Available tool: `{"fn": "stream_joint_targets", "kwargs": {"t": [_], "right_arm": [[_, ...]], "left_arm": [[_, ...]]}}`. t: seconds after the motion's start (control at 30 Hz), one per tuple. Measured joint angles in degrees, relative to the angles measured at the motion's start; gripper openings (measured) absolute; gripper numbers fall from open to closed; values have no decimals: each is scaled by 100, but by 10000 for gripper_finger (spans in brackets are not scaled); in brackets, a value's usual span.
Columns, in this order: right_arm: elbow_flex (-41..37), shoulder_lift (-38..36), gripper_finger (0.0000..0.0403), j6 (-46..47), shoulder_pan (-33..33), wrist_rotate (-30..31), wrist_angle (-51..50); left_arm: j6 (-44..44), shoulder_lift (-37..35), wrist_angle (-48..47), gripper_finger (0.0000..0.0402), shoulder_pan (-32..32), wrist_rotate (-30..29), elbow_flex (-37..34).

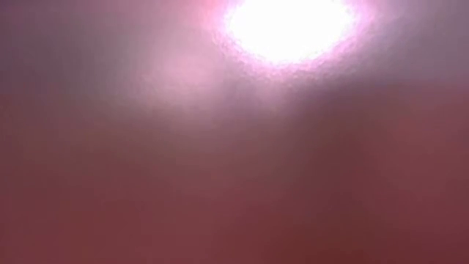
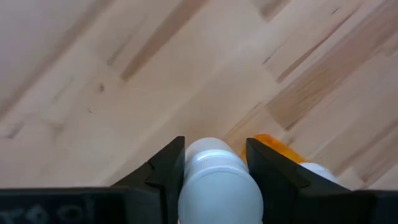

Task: Pick and place pill bottles into a basket
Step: Put the white pill bottle into the red bin

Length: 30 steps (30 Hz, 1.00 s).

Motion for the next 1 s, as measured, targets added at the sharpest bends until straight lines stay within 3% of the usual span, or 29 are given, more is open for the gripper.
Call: {"fn": "stream_joint_targets", "kwargs": {"t": [0.57, 1.0], "right_arm": [[0, 0, 291, 39, -2, -9, -13], [0, 0, 291, 51, -2, -2, -23]], "left_arm": [[212, -11, -1764, 185, -157, -364, 1723], [443, -435, -2192, 185, -1177, -850, 1772]]}}
